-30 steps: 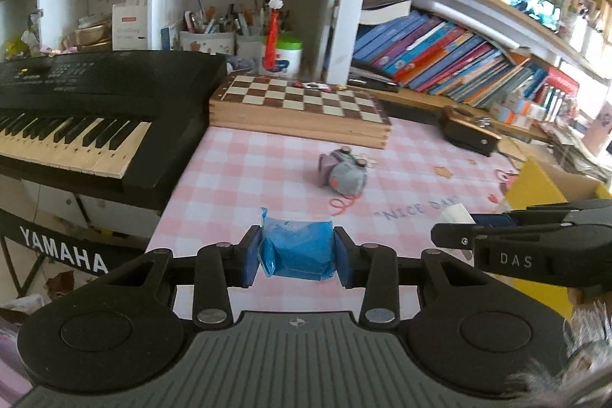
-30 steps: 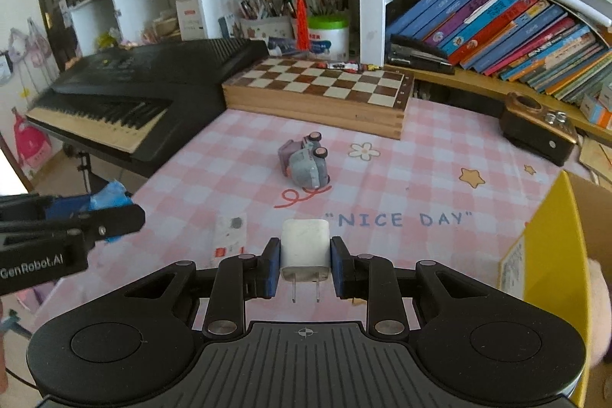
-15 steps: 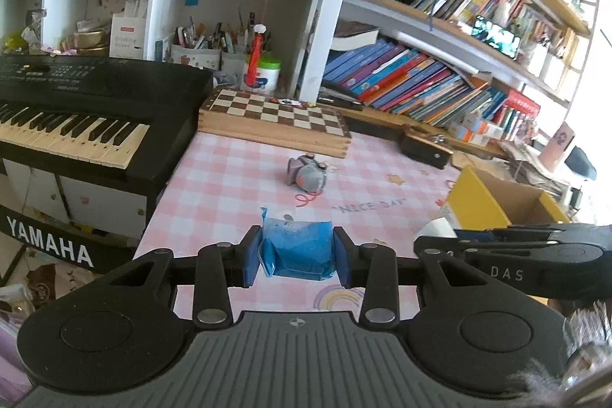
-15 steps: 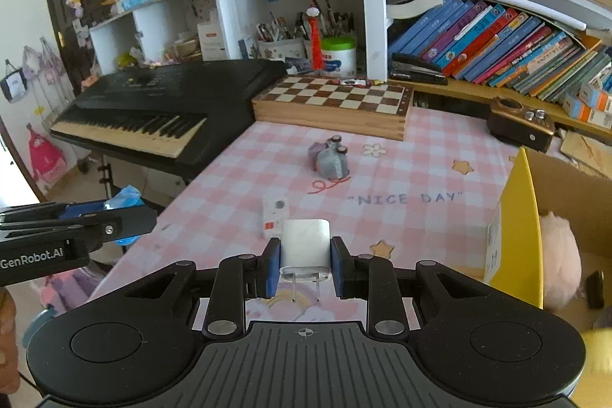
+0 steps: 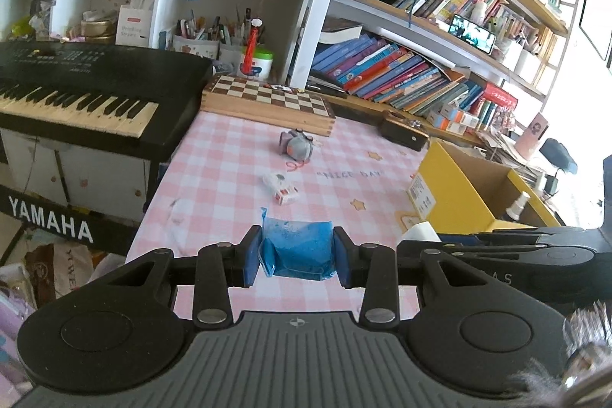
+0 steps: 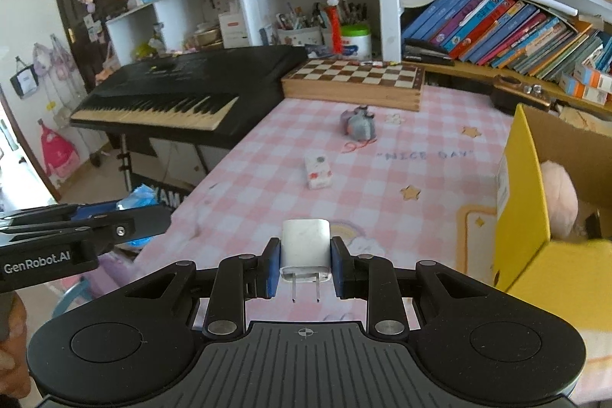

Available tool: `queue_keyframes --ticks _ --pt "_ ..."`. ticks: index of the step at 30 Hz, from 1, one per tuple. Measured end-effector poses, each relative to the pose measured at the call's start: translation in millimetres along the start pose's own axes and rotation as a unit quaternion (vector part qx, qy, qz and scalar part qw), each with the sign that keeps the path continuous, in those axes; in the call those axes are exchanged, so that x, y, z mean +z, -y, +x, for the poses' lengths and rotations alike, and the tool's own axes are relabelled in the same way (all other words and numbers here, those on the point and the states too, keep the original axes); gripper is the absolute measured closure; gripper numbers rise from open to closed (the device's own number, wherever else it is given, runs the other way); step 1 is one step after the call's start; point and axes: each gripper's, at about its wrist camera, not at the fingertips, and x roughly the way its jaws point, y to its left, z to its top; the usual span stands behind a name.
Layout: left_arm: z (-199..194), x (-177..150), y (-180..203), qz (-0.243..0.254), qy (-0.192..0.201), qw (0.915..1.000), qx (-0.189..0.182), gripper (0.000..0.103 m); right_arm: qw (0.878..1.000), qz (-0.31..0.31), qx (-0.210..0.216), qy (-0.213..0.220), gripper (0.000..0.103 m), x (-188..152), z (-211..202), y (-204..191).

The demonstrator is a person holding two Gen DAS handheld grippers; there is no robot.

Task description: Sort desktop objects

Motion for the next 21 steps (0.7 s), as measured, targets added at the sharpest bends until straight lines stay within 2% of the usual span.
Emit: queue_keyframes --ticks 5,21 --pt "-19.0 -12.6 -0.8 -0.008 -0.004 0.9999 -0.015 0.068 1.000 -0.003 -0.001 0.005 0.077 -13.5 -21.1 -14.8" --pt "-45.5 -41.6 24.2 0.034 -0.031 0.9957 -0.080 0.068 0.998 0.050 -0.046 0.003 0.077 -65.2 -67.9 -20.6"
